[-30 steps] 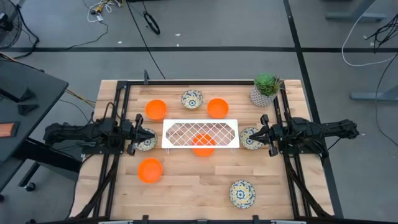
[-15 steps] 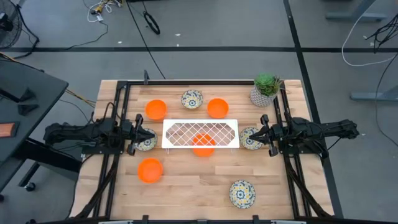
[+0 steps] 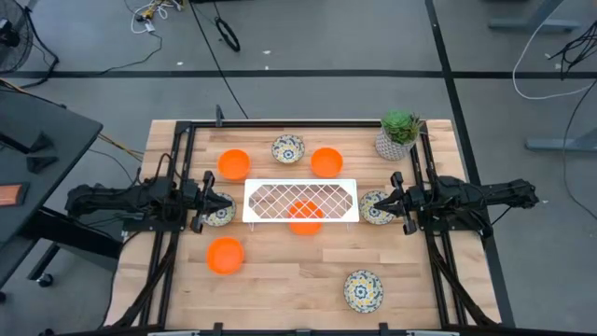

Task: Pick & Place Mini bowls

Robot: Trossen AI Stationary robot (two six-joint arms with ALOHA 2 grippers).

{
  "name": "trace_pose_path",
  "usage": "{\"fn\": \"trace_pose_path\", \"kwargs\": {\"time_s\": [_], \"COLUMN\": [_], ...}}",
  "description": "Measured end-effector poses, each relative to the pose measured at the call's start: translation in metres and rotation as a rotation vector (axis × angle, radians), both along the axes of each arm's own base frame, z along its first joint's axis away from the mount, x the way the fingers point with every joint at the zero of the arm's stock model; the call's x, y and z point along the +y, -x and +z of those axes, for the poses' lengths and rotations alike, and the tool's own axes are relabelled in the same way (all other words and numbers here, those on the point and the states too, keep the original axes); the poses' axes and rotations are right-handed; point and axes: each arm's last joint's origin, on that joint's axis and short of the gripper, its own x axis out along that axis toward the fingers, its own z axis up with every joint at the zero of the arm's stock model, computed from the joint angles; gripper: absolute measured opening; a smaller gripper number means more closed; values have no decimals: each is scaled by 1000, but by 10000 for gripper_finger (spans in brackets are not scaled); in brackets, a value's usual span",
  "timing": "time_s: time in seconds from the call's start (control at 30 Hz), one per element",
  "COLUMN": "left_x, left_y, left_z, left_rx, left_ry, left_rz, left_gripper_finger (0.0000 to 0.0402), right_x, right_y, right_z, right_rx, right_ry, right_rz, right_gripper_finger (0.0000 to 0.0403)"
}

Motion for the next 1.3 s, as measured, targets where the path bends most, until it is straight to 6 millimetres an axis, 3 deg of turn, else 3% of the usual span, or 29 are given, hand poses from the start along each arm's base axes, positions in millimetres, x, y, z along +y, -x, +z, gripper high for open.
{"fn": "trace_pose_path", "kwargs": {"time_s": [0.97,1.3], "left_x": [0,0], "left_y": [0,0], "left_z": [0,0], "left_rx": [0,0], "left_ry": [0,0], "left_rz": [0,0], "left_gripper_finger": [23,23], "right_x": [0,0], "right_y": [0,1], "right_z": [0,12], "right_rx": [-5,-130], "right_ry": [14,9], "right_rz": [-1,-2], "right_gripper_finger": [32,32]}}
